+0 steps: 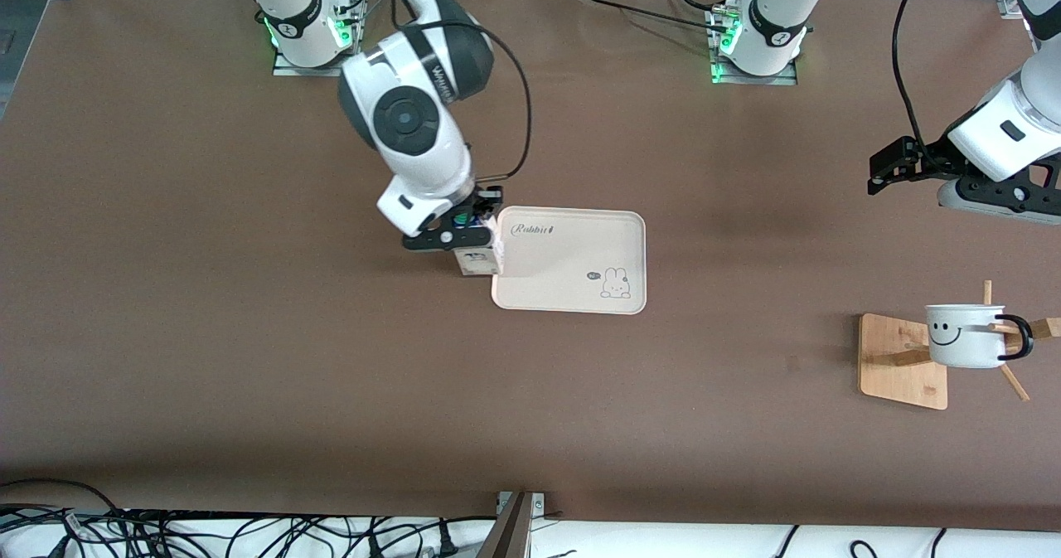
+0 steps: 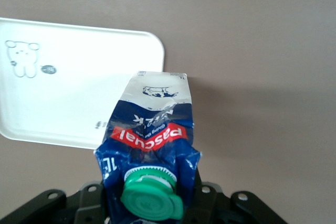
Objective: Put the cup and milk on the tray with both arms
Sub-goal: 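Carry the milk carton with the right gripper over the tray, then lower the milk carton onto the tray and open the right gripper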
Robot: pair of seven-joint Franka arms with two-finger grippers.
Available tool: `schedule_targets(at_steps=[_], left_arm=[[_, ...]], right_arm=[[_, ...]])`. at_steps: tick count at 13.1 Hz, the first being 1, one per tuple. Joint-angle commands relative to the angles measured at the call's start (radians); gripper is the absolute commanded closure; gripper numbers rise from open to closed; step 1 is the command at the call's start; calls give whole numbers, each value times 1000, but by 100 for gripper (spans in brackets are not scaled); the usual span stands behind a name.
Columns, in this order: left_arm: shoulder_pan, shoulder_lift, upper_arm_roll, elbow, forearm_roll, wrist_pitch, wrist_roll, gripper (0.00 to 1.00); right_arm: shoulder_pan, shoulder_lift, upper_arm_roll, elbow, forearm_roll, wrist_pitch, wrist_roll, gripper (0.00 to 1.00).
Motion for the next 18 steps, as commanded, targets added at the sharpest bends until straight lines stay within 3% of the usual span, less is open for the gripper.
schedule_targets(at_steps=[1,14,15,16,18], left_arm=[[-3,14,-1,34,21,-25,-6,0],[-2,14,-1,34,21,-25,-10,0],[-2,14,-1,34,19,-25,-7,0],[-3,16,-1,34,19,-25,-10,0],[-6,21,-1,34,19,-23,-9,0]], right_arm=[[44,91,-14,114,28,-11,70,46],[67,173,-12,122,28,81,115,45],[67,173,-12,121,28,83,115,36],[67,171,-14,123,26,85,115,1],[69,163,-12,125,26,85,117,0]])
